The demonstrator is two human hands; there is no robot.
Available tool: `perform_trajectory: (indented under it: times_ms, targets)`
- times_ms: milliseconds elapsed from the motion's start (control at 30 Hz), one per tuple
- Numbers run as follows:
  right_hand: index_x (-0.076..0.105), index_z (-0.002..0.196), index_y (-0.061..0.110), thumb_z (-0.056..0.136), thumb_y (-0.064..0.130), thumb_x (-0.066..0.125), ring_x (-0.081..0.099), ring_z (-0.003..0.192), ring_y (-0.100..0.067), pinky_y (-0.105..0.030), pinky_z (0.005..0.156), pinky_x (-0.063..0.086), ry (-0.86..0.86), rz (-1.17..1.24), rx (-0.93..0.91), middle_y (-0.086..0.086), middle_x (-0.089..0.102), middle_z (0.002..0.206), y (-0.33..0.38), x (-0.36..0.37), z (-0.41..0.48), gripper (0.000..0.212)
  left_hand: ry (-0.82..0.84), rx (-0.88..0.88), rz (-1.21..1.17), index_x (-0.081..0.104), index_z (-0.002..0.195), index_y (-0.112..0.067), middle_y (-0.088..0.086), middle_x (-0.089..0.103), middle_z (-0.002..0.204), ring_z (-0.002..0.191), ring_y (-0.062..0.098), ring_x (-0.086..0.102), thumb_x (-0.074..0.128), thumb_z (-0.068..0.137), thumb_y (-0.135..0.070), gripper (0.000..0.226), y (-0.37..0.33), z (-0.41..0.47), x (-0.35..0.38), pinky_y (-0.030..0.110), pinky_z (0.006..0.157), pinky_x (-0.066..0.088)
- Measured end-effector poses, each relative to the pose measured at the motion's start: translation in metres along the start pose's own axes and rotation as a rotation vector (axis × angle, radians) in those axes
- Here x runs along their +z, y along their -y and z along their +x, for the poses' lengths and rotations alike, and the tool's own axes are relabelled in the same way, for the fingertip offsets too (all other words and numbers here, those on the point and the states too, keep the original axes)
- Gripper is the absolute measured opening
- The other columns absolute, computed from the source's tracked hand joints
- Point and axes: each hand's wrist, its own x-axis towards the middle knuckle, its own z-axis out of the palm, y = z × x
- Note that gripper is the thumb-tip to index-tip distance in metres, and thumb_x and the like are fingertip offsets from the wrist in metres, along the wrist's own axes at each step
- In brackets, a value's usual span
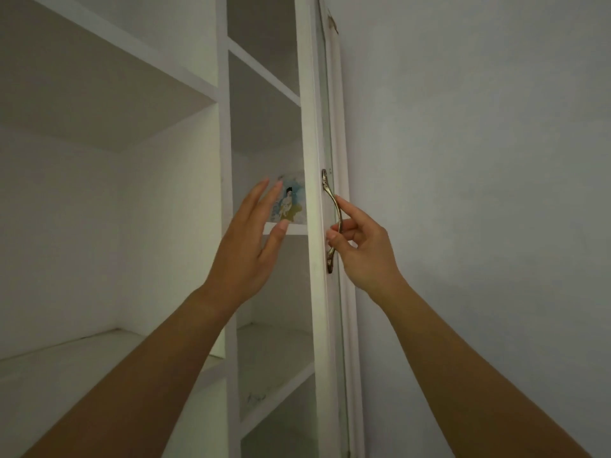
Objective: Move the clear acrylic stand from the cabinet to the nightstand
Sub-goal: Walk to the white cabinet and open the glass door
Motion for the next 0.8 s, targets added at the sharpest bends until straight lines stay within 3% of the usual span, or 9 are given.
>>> perform_trajectory:
  times_ms: [133, 233, 300, 367, 467, 500, 667, 733, 800]
  targets:
    - [0.049, 0.129, 0.028, 0.086, 0.004, 0.059, 0.061, 0.072, 0.000, -0.020, 0.085, 0.051, -0.008, 0.043, -0.001, 0.006, 0.060, 0.080, 0.001, -0.019, -0.002, 0.050, 0.049, -0.115, -0.274, 0.018, 0.139, -0.036, -0.015, 0.020, 0.147, 0.128, -0.005, 0.018, 0.036, 0.092, -0.041, 0.051, -0.020, 0.012, 0.021, -0.006, 0.092, 0.019]
    - [0.050, 0.124, 0.032, 0.086, 0.001, 0.059, 0.063, 0.071, -0.003, -0.031, 0.086, 0.053, -0.009, 0.094, 0.023, 0.002, 0.062, 0.080, -0.001, -0.032, -0.003, 0.050, 0.104, -0.086, -0.400, 0.015, 0.141, -0.044, -0.015, 0.020, 0.151, 0.137, 0.003, 0.019, 0.036, 0.090, -0.052, 0.056, -0.030, 0.017, 0.041, 0.033, 0.111, 0.028]
    - [0.051, 0.125, 0.030, 0.086, 0.001, 0.059, 0.064, 0.074, -0.008, -0.029, 0.082, 0.055, -0.010, 0.109, 0.030, -0.003, 0.063, 0.084, -0.001, -0.038, -0.003, 0.049, 0.148, -0.071, -0.436, 0.010, 0.137, -0.054, -0.021, 0.019, 0.149, 0.138, 0.004, 0.019, 0.037, 0.091, -0.050, 0.053, -0.039, 0.018, 0.050, 0.044, 0.110, 0.030]
    - [0.052, 0.126, 0.026, 0.086, 0.005, 0.060, 0.066, 0.080, -0.010, -0.027, 0.080, 0.056, -0.018, 0.103, 0.046, -0.007, 0.065, 0.091, -0.003, -0.043, -0.004, 0.046, 0.170, -0.081, -0.504, 0.009, 0.138, -0.052, -0.020, 0.022, 0.148, 0.137, 0.004, 0.023, 0.038, 0.091, -0.046, 0.055, -0.045, 0.020, 0.057, 0.037, 0.107, 0.036]
    - [0.053, 0.124, 0.027, 0.086, 0.014, 0.062, 0.066, 0.094, -0.015, -0.030, 0.085, 0.055, -0.028, 0.082, 0.060, -0.003, 0.067, 0.103, -0.004, -0.048, -0.009, 0.041, 0.159, -0.119, -0.562, 0.012, 0.141, -0.044, -0.015, 0.024, 0.150, 0.127, -0.006, 0.032, 0.039, 0.088, -0.045, 0.060, -0.049, 0.020, 0.062, 0.007, 0.089, 0.038]
    - [0.053, 0.123, 0.028, 0.085, 0.016, 0.063, 0.066, 0.096, -0.014, -0.029, 0.086, 0.055, -0.034, 0.077, 0.064, 0.000, 0.066, 0.107, -0.004, -0.049, -0.014, 0.041, 0.156, -0.133, -0.573, 0.013, 0.141, -0.044, -0.016, 0.024, 0.149, 0.121, -0.011, 0.034, 0.039, 0.088, -0.044, 0.059, -0.050, 0.020, 0.062, 0.004, 0.086, 0.037]
    - [0.049, 0.124, 0.033, 0.082, 0.021, 0.065, 0.056, 0.108, 0.005, -0.006, 0.078, 0.046, -0.020, -0.008, 0.070, 0.018, 0.055, 0.121, -0.016, -0.049, -0.064, 0.046, 0.170, -0.152, -0.635, 0.011, 0.134, -0.052, -0.037, 0.023, 0.130, 0.101, -0.031, 0.028, 0.040, 0.093, -0.038, 0.053, -0.053, 0.019, 0.060, 0.028, 0.101, 0.035]
    - [0.046, 0.128, 0.034, 0.080, 0.030, 0.063, 0.051, 0.112, 0.009, -0.008, 0.082, 0.046, -0.008, -0.064, 0.083, 0.020, 0.050, 0.127, -0.026, -0.047, -0.089, 0.051, 0.182, -0.151, -0.670, 0.012, 0.135, -0.052, -0.042, 0.024, 0.126, 0.106, -0.026, 0.033, 0.041, 0.093, -0.036, 0.054, -0.055, 0.019, 0.060, 0.035, 0.104, 0.037]
    - [0.043, 0.130, 0.037, 0.076, 0.041, 0.059, 0.048, 0.116, 0.007, -0.013, 0.090, 0.046, -0.012, -0.113, 0.122, 0.020, 0.047, 0.132, -0.034, -0.044, -0.111, 0.056, 0.171, -0.170, -0.700, 0.014, 0.138, -0.049, -0.031, 0.031, 0.137, 0.119, -0.011, 0.038, 0.042, 0.093, -0.035, 0.055, -0.056, 0.017, 0.062, 0.041, 0.105, 0.038]
